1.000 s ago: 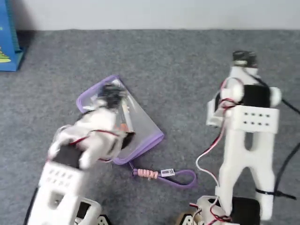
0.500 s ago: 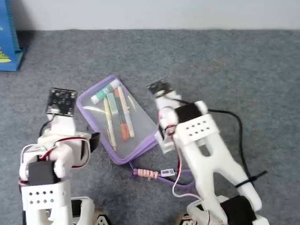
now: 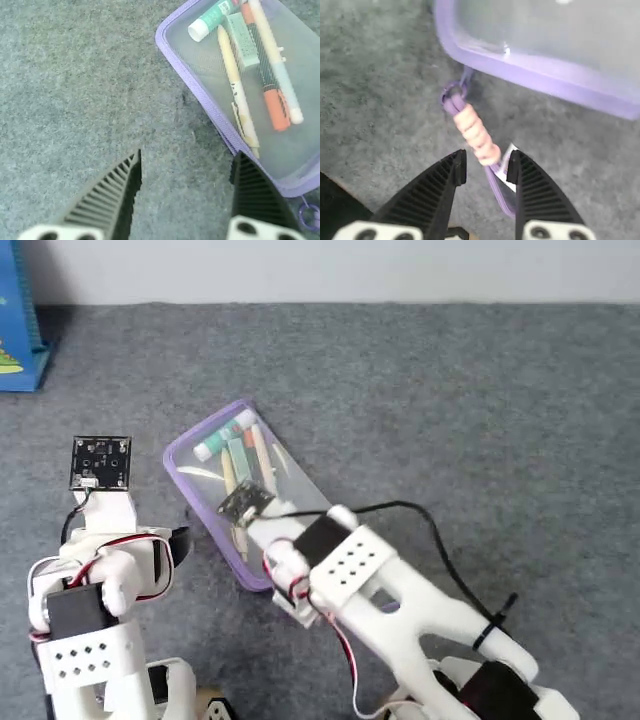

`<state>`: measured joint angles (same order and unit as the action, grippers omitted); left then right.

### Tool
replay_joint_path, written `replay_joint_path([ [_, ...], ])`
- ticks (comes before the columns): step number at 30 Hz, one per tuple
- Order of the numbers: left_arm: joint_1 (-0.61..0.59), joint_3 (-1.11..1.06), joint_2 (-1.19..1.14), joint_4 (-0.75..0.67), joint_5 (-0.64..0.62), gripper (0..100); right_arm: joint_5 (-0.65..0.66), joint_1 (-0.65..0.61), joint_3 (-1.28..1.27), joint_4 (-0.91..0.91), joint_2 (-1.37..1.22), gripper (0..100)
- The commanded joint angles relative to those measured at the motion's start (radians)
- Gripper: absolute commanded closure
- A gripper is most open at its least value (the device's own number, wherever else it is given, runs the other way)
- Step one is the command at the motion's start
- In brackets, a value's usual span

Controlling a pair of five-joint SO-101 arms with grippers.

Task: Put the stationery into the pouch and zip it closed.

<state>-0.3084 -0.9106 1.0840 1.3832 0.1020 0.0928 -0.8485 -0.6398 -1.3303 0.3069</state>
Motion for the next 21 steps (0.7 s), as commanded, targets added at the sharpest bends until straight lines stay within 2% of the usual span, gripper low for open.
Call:
replay_joint_path([
  [1,-0.005,0.007,0.018,0.0,0.012,72,0.008,-0.039,-0.061,0.104,0.027,84.3],
  [15,-0.003,0.004,0.018,0.006,0.012,72,0.029,-0.041,-0.203,0.3,0.019,84.4],
  [21,-0.003,-0.008,0.023,0.006,0.012,72,0.078,-0.013,-0.196,0.338,-0.104,84.6],
])
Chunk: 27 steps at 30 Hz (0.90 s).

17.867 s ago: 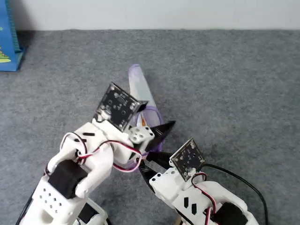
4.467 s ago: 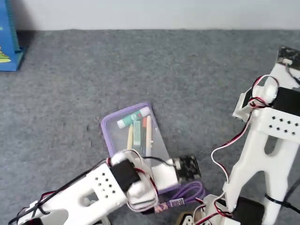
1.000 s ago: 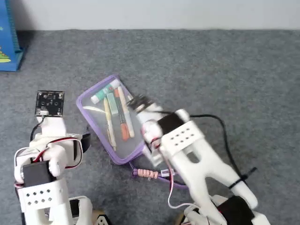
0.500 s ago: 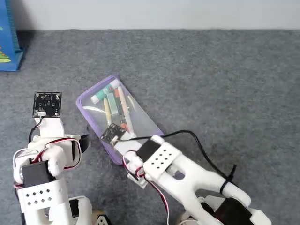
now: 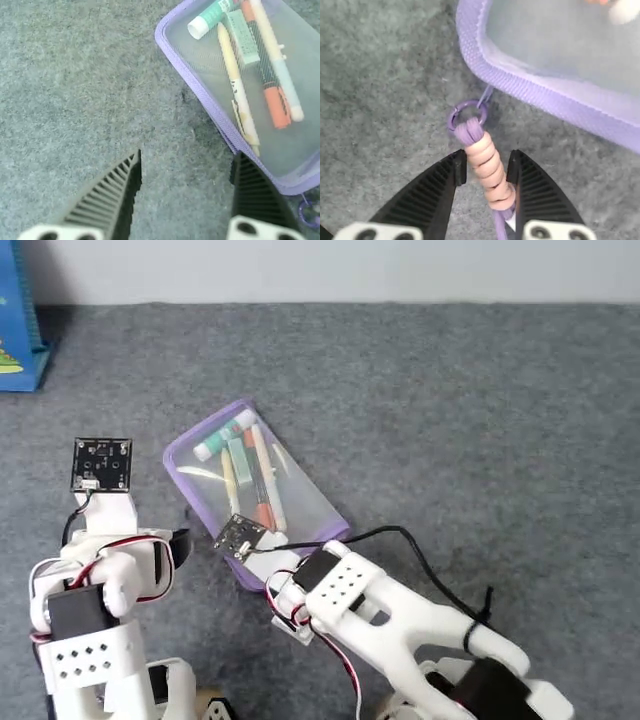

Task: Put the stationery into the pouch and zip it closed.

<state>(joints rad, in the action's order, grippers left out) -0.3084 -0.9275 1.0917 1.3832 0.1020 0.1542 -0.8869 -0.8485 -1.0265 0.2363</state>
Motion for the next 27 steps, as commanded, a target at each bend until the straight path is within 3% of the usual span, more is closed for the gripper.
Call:
replay_joint_path([
  [1,-0.003,0.008,0.015,0.006,0.012,72,0.017,0.036,0.012,0.051,-0.051,85.7],
  [5,-0.003,0.007,0.015,0.006,0.012,72,0.055,0.048,0.012,0.084,-0.077,99.8],
  [11,-0.003,0.007,0.015,0.006,0.012,72,0.072,0.097,0.012,0.065,-0.028,99.0],
  [21,0.003,-0.005,0.017,-0.002,0.012,72,0.072,0.202,0.003,-0.067,0.472,99.1],
  [27,0.003,-0.007,0.017,-0.002,0.012,72,0.071,0.189,-0.064,-0.041,0.437,99.1],
])
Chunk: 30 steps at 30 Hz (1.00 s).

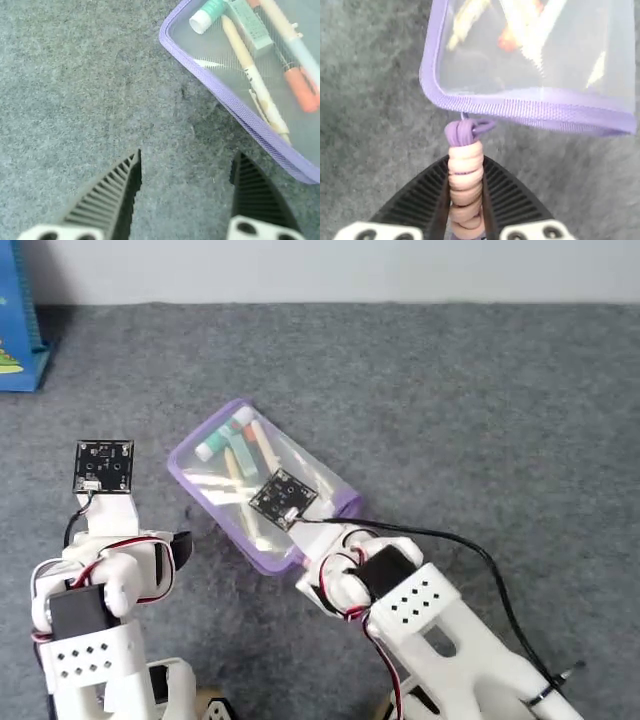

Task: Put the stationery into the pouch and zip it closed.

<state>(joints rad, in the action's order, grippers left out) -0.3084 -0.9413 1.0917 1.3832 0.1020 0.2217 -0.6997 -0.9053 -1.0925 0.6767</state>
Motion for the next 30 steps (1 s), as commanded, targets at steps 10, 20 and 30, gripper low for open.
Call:
replay_joint_path([
  [10,0.003,0.005,0.017,0.0,0.012,72,0.003,0.002,-0.012,0.111,-0.355,86.2],
  [20,0.003,0.005,0.017,0.0,0.012,72,0.009,0.002,0.032,0.105,-0.38,89.8],
  [30,0.003,-0.002,0.017,-0.002,0.012,72,0.064,0.008,0.029,0.053,-0.214,99.0],
])
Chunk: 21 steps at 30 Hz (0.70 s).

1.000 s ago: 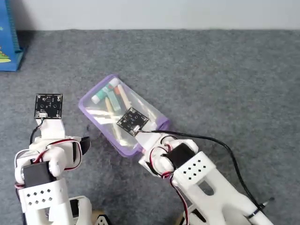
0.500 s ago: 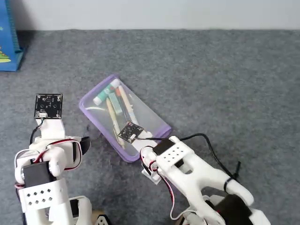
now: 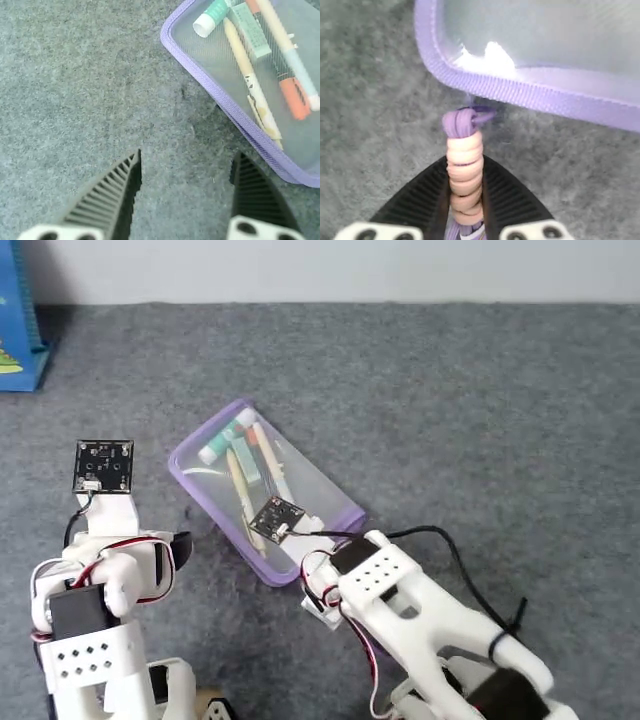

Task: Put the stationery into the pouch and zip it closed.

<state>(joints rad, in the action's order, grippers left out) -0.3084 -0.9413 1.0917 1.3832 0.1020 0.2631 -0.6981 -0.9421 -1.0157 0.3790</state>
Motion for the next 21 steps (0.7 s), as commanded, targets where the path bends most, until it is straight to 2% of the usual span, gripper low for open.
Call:
replay_joint_path([
  [1,0.003,-0.005,0.017,-0.003,0.012,72,0.026,0.007,0.066,-0.036,0.11,99.1],
  [8,0.003,-0.007,0.017,-0.008,0.014,72,0.023,0.076,0.069,-0.059,0.361,99.1],
  [11,0.003,-0.007,0.017,-0.006,0.052,72,0.017,0.096,0.086,-0.058,0.498,99.1],
  [17,0.005,-0.002,0.017,-0.025,0.1,67,-0.095,0.097,0.163,-0.028,0.656,99.1],
  [21,0.098,-0.001,0.017,-0.021,0.112,66,-0.143,0.099,0.172,0.058,0.684,99.1],
])
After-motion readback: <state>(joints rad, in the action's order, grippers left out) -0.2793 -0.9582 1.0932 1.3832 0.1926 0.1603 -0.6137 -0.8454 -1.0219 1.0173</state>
